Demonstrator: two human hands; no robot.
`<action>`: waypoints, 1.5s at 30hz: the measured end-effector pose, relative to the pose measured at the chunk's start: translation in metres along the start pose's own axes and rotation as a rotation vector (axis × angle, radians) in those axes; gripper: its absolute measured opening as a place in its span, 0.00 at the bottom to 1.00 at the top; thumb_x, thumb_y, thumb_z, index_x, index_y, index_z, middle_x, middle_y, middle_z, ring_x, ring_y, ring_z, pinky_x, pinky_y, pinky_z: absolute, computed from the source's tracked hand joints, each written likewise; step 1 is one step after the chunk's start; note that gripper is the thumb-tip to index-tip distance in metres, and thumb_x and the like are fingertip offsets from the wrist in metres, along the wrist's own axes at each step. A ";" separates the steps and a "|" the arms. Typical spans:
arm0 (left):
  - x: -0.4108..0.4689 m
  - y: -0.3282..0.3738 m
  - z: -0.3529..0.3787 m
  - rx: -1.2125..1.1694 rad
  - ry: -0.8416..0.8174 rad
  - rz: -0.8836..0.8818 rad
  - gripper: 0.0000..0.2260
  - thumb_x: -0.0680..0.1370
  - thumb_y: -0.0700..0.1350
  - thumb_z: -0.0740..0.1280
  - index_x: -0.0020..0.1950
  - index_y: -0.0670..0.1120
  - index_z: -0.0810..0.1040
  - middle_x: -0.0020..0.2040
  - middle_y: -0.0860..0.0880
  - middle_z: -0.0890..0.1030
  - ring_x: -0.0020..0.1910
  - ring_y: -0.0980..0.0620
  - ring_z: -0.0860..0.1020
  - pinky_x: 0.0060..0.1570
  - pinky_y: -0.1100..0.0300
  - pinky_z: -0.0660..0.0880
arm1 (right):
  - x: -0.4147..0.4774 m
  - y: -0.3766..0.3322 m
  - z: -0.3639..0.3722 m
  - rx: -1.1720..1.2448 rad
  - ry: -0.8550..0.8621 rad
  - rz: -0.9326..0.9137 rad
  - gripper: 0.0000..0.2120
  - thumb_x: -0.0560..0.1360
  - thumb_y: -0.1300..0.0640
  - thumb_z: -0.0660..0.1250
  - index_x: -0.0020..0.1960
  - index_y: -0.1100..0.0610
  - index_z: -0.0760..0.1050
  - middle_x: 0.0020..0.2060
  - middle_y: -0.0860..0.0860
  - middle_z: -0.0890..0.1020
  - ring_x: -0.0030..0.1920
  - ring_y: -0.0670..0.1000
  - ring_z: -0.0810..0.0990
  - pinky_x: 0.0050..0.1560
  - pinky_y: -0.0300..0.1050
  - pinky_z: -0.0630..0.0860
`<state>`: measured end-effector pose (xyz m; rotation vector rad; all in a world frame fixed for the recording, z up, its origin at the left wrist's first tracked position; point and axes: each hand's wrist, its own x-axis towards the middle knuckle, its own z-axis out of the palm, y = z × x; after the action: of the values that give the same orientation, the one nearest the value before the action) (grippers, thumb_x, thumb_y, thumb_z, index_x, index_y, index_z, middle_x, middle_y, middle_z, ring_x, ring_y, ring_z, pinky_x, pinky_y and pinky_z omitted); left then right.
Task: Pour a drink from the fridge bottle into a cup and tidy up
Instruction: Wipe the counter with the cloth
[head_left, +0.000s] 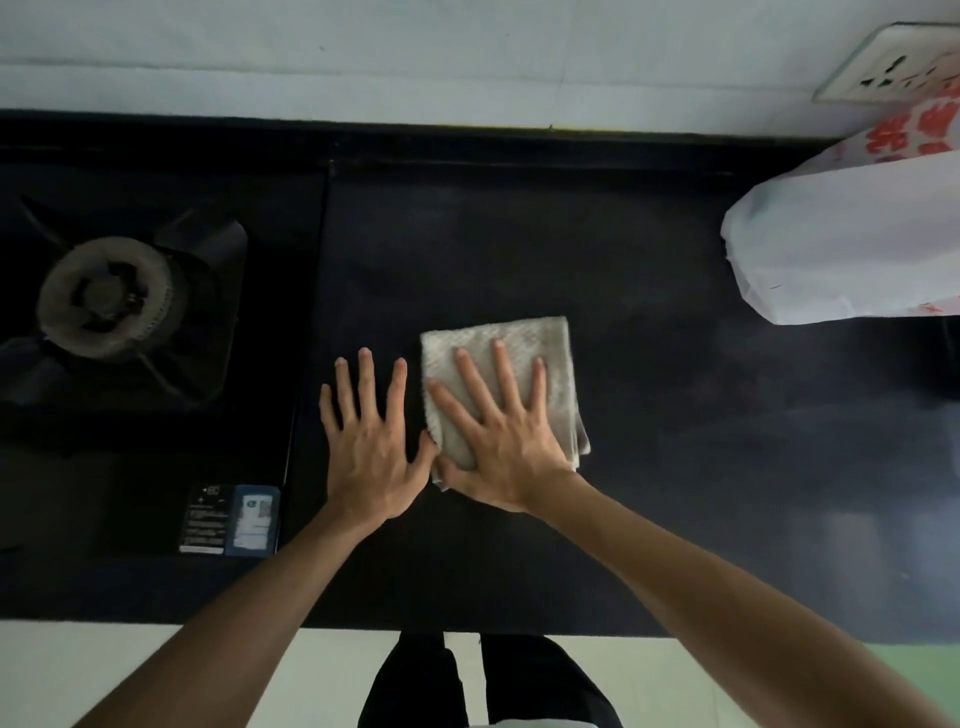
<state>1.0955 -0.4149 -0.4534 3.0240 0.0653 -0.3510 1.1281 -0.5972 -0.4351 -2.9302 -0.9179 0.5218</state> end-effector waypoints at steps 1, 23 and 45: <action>-0.001 -0.001 0.001 -0.003 0.006 0.007 0.37 0.75 0.62 0.54 0.81 0.47 0.52 0.81 0.38 0.48 0.80 0.36 0.47 0.75 0.35 0.50 | 0.007 -0.003 -0.002 -0.008 0.006 -0.033 0.40 0.74 0.28 0.46 0.80 0.45 0.43 0.79 0.55 0.40 0.76 0.66 0.33 0.68 0.78 0.42; 0.001 0.003 -0.001 0.016 -0.001 -0.017 0.37 0.74 0.61 0.54 0.80 0.45 0.56 0.81 0.38 0.50 0.79 0.35 0.49 0.74 0.34 0.52 | 0.069 0.037 -0.019 -0.024 0.034 0.008 0.39 0.74 0.27 0.44 0.79 0.43 0.39 0.79 0.53 0.38 0.76 0.65 0.32 0.68 0.78 0.41; 0.001 0.003 0.000 -0.023 0.038 -0.048 0.37 0.75 0.62 0.56 0.81 0.48 0.56 0.81 0.39 0.52 0.80 0.37 0.49 0.76 0.37 0.51 | 0.128 0.049 -0.032 0.015 0.045 0.025 0.37 0.75 0.29 0.43 0.79 0.42 0.38 0.79 0.51 0.37 0.76 0.63 0.30 0.67 0.78 0.37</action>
<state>1.0965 -0.4181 -0.4532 3.0106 0.1442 -0.2950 1.2639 -0.5637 -0.4502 -2.9309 -0.8690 0.4595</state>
